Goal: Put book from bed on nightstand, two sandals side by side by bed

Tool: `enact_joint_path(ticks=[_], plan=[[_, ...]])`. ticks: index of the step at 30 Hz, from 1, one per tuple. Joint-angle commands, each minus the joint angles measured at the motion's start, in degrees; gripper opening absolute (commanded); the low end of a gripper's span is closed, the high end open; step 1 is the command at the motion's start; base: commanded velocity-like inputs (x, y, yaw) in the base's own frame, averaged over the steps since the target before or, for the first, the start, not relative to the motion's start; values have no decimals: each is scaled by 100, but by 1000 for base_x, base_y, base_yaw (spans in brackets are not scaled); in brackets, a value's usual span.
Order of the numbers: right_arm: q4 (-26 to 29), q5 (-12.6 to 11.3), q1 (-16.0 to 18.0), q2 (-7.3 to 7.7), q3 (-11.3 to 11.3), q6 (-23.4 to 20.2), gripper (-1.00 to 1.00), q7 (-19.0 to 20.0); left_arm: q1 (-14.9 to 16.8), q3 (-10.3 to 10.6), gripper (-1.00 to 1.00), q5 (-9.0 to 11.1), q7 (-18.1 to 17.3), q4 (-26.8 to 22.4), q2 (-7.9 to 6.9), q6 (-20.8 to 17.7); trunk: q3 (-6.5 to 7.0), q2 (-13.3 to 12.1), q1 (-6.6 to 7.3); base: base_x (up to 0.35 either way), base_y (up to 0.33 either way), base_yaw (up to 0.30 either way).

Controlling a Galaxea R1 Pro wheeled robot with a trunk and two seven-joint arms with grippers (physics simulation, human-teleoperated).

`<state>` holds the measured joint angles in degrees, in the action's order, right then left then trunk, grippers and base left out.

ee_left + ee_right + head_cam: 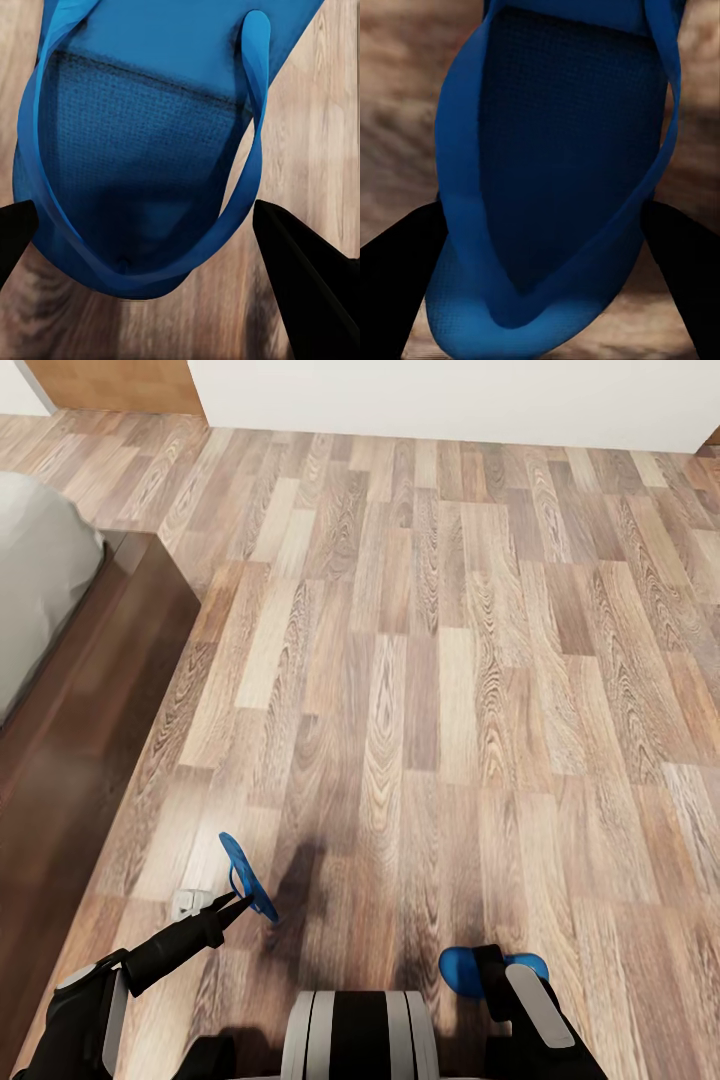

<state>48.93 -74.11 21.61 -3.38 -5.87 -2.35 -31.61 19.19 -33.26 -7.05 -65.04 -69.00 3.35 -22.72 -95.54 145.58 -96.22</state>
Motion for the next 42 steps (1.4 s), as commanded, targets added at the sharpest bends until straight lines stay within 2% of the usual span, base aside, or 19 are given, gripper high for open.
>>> enact_joint_path(ticks=[1, 7, 27, 30, 35, 36, 39, 41, 42], plan=[[11, -24, 1, -5, -20, -20, -100, -21, 6, -22, -100, -42, -44, -8, 8, -57, 20, 0, 3, 0, 0, 0], [11, -24, 1, -5, -20, -18, -100, -21, 6, -23, -100, -42, -44, -9, 8, -57, 20, 0, 3, 0, 0, 0], [16, -17, 1, -5, 16, -12, -100, -21, 6, -13, -100, -43, -44, -9, 8, -65, 463, -27, 55, 0, 0, 0], [361, -16, -1, -5, 47, -16, -100, -32, 6, -13, -100, -42, -44, -13, 8, -66, 529, -31, 62, 0, 0, 0], [1685, 47, -47, 3, 73, -101, -100, -46, 6, -13, -100, -44, -44, -10, 8, -66, 640, -37, 75, 0, 0, 0], [1900, 57, -55, 3, 81, -479, -100, -45, 6, -13, -100, -43, -44, -10, 8, -66, 662, -39, 78, 0, 0, 0], [2184, 67, -59, 36, 82, -2183, -100, -35, 6, -7, -100, -47, -44, 9, 13, -65, 729, -43, 86, 0, 0, 0], [2431, 70, -60, 104, 76, -3093, -100, -29, 6, -6, -100, -49, -44, 9, 15, -66, 773, -45, 91, 0, 0, 0], [2770, 203, -60, 1120, 199, -3764, -100, 253, 6, -15, -100, -46, -44, 2, 10, -66, 773, -45, 91, 0, 0, 0]])
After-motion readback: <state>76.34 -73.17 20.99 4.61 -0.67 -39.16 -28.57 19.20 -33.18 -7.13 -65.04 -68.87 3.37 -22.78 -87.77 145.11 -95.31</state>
